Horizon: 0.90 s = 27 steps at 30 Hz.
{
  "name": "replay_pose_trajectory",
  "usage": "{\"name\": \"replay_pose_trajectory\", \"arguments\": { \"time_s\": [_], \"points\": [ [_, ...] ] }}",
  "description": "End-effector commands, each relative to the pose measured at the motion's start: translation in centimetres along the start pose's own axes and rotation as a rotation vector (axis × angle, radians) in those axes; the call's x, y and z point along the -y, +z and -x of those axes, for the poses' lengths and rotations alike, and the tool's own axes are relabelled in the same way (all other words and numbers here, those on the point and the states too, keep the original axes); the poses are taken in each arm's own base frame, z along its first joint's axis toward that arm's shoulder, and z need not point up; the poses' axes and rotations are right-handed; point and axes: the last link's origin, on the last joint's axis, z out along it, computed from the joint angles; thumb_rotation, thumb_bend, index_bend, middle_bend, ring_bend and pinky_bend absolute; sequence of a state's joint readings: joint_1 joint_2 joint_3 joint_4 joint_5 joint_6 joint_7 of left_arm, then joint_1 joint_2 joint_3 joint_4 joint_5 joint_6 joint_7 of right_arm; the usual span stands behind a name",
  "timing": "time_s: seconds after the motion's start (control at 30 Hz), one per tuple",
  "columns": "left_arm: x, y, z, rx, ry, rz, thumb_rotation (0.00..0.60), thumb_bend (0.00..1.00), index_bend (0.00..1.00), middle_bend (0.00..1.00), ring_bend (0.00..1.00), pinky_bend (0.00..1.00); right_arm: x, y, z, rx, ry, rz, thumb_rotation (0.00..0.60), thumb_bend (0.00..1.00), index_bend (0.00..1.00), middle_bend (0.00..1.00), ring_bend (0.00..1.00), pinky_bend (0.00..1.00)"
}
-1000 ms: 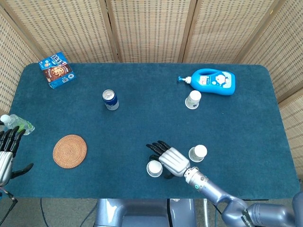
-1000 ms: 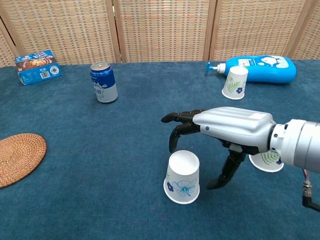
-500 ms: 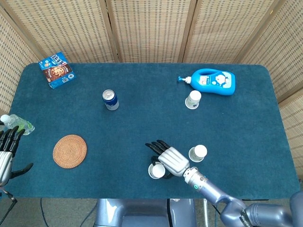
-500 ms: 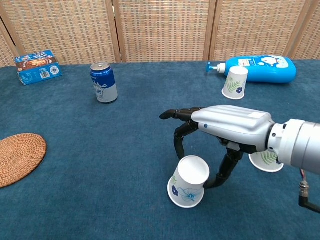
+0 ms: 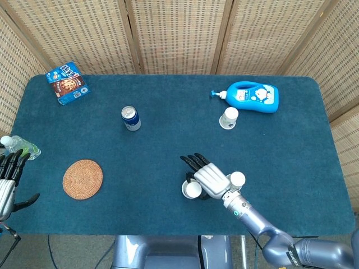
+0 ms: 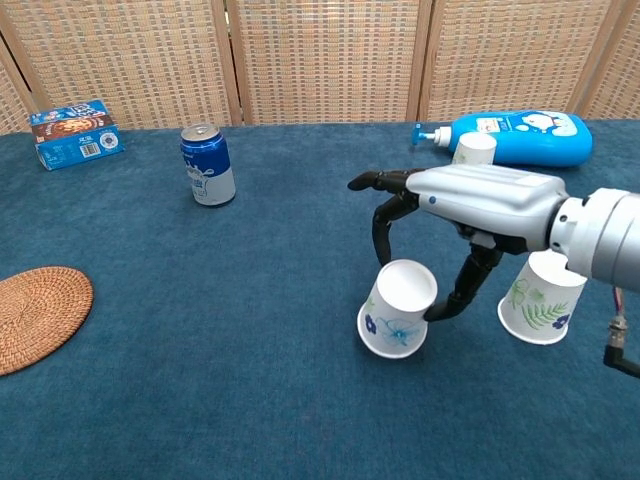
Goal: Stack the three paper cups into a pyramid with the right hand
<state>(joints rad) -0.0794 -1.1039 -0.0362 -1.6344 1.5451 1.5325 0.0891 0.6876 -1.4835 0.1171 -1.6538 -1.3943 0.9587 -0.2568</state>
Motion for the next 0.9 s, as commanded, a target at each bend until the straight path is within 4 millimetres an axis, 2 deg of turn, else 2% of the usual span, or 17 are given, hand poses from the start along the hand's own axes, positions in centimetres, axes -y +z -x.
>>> {"name": "replay_pose_trajectory", "arguments": {
  "time_s": [0.03,0.2,0.4,0.9],
  "points": [
    [0.0,0.0,0.0,0.001,0.0,0.001,0.6,0.18,0.0,0.0,0.0,0.0,-0.9,0.2,-0.7,-0.019,-0.018,0.038,0.6,0.12,0.57,0.0,0.0,0.09],
    [-0.2,0.0,0.1,0.005,0.003,0.007,0.6,0.18,0.0,0.0,0.0,0.0,-2.6,0.4,-1.9,-0.051,-0.062,0.106,0.6,0.12,0.57,0.0,0.0,0.09],
    [-0.3,0.0,0.2,0.008,0.006,0.01,0.6,0.18,0.0,0.0,0.0,0.0,-3.6,0.2,-3.0,-0.066,-0.079,0.155,0.6,0.12,0.57,0.0,0.0,0.09],
    [-0.4,-0.1,0.2,0.004,0.008,0.016,0.6,0.18,0.0,0.0,0.0,0.0,-4.2,-0.8,-1.4,0.016,-0.07,0.18,0.6,0.12,0.57,0.0,0.0,0.09]
  ]
}}
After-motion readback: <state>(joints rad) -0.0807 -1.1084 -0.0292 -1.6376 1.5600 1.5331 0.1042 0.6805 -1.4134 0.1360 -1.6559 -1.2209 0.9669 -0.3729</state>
